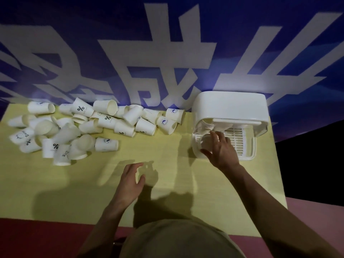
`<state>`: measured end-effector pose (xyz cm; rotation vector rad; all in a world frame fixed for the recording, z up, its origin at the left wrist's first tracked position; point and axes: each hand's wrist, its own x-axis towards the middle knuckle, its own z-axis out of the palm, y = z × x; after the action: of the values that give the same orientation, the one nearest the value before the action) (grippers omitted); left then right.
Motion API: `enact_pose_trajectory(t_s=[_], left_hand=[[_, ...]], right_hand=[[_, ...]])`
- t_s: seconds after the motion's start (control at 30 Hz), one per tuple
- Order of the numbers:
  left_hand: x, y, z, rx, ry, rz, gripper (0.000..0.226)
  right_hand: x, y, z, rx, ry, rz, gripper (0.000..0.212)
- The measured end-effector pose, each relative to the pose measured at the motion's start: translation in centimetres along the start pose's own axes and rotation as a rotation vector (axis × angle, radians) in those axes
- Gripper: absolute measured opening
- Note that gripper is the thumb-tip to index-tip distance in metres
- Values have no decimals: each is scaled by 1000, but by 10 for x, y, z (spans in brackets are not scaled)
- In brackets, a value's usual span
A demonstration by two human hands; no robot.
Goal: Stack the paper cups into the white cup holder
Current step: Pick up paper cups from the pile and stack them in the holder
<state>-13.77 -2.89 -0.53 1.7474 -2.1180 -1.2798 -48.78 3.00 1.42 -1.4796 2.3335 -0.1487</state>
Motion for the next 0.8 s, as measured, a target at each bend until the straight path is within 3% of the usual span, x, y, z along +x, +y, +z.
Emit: enact_pose_trajectory(t_s=[0.2,0.3,0.4,0.6,0.7,0.8], left_hand=[[17,-30,-35,-34,61,-17,42],[24,-48,-53,-45,78,-28,42],[32,-68,-71,-58,101,-71,41],[59,-97,-102,-63,73,-201,43],[70,-109,-114,-66,57,-178,46],[75,-118,-130,-18,161,-71,54]], right_hand=[[-29,-35,7,-51,199,-142,57],[-44,-69,19,-6,222,-214,45],[-53,-101,39,29,162,-275,35],[-56,-166,71,46,-67,-245,37],[-44,-199,78,46,-126,-259,41],[-23,-228,84,30,-166,-301,46]])
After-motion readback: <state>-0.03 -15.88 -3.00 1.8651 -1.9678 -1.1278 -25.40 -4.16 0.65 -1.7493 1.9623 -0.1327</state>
